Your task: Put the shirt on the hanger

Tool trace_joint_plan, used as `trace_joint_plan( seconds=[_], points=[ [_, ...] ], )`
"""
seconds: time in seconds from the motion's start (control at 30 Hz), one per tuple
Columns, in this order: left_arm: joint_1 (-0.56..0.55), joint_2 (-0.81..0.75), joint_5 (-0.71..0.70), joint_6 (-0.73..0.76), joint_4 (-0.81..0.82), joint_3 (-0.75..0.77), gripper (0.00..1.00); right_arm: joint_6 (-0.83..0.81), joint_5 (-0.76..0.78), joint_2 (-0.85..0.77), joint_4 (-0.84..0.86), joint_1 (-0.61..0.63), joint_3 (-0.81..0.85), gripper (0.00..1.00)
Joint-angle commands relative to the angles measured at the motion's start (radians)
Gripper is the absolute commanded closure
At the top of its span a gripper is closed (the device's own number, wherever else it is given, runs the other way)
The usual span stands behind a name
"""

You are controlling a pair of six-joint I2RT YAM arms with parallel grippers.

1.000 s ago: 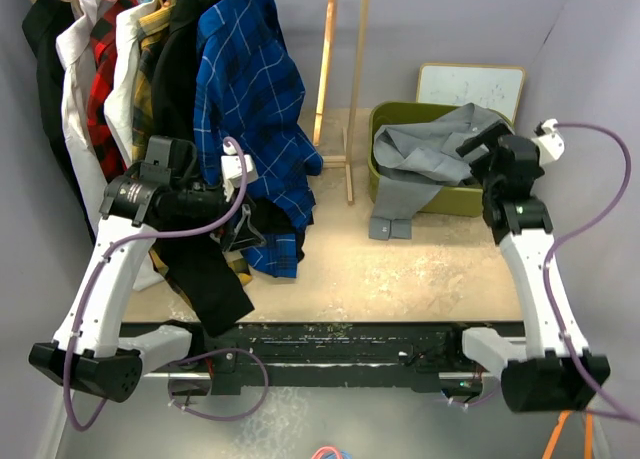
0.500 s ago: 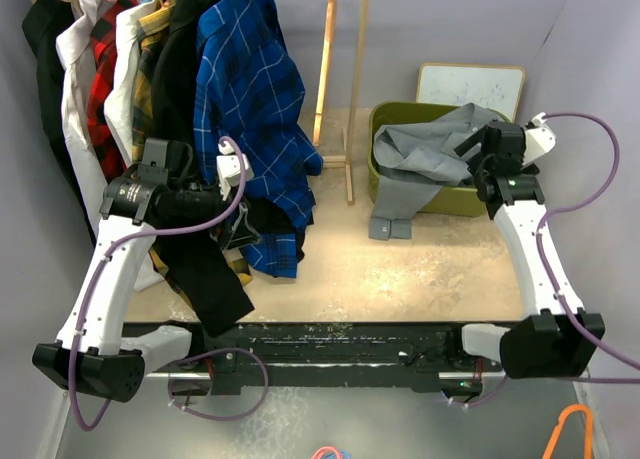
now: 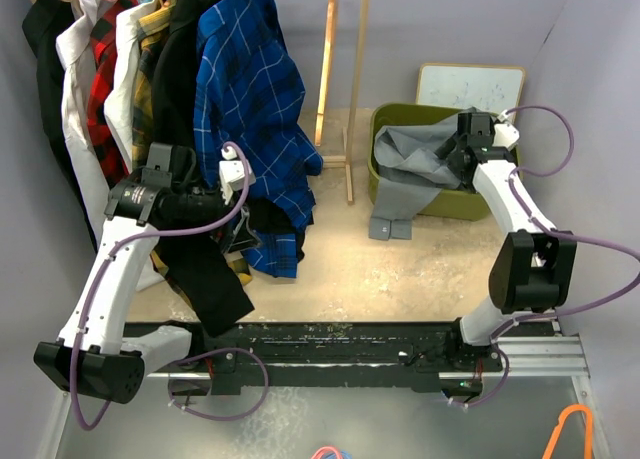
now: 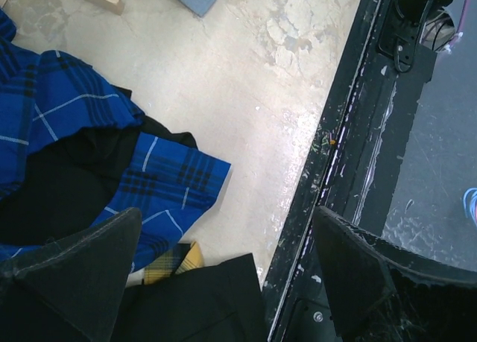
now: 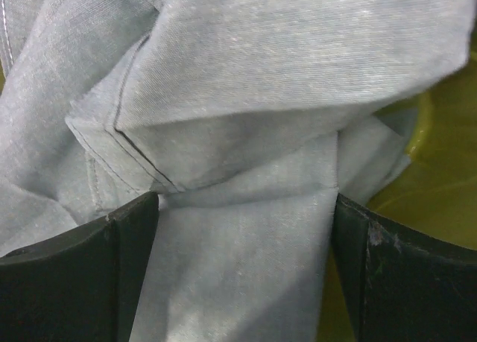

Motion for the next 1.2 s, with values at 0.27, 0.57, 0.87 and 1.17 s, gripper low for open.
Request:
trace_joint_plan(
  seconds=[0.27,0.57,0.87,1.17],
  points=[
    [0.006,-0.035,-0.016,0.021,0.041,-0.015,0.01,-0.142,-0.251,-0.143,0.249,0.019,0.037,1.00],
    [0.013,-0.015,0.017,0.026,0.019,0.022,0.01,-0.314,-0.781,-0.401,0.504,0.090,0.161,1.00],
    [0.048,0.029,0.173,0.103,-0.091,0.124,0.01,-0.262,-1.041,-0.494,0.676,0.184,0.402,1.00],
    [0.100,0.025,0.197,0.104,-0.104,0.139,0.01,0.023,-1.280,-0.364,1.067,0.293,0.526,1.00]
  ],
)
